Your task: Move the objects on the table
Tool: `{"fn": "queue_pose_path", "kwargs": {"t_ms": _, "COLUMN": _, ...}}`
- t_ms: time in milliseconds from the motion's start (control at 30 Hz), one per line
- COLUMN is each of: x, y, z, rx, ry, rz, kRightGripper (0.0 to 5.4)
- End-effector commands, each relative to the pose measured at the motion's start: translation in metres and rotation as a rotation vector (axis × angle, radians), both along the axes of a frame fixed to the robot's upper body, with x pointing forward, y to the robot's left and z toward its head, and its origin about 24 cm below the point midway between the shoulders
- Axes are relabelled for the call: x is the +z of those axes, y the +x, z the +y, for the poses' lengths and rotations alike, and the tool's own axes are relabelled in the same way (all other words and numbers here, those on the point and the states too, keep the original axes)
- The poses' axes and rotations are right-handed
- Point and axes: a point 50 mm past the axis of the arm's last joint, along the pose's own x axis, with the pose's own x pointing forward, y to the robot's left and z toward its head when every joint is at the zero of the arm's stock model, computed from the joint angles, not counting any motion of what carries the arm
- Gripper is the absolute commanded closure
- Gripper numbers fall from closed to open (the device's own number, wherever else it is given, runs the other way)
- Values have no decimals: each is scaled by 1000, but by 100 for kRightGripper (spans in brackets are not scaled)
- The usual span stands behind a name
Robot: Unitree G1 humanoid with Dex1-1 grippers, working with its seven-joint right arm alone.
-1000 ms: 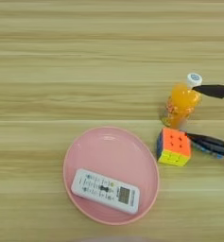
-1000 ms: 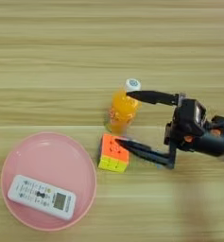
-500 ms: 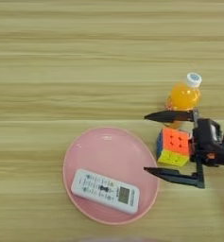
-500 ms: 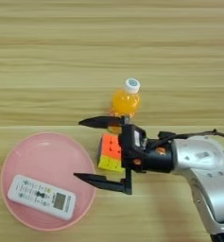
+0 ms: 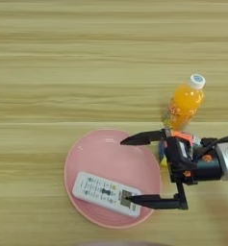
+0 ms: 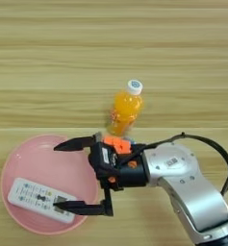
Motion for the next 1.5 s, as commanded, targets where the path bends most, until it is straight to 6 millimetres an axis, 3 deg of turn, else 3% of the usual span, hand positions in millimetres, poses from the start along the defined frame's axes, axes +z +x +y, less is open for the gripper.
{"fn": "queue_pose_path", "kwargs": {"t_ms": 33, "x": 11, "y": 5, "z": 6, "rx": 13, "ry": -43, "rz": -86, "kRightGripper": 2}}
{"fn": "queue_pose_path", "kwargs": {"t_ms": 700, "x": -19, "y": 5, "z": 31, "rx": 50, "ry": -194, "rz": -69, "kRightGripper": 2}}
{"fn": "queue_pose_path", "kwargs": {"t_ms": 1500, "x": -43, "y": 12, "z": 37, "rx": 41, "ry": -267, "rz": -23, "kRightGripper": 2}}
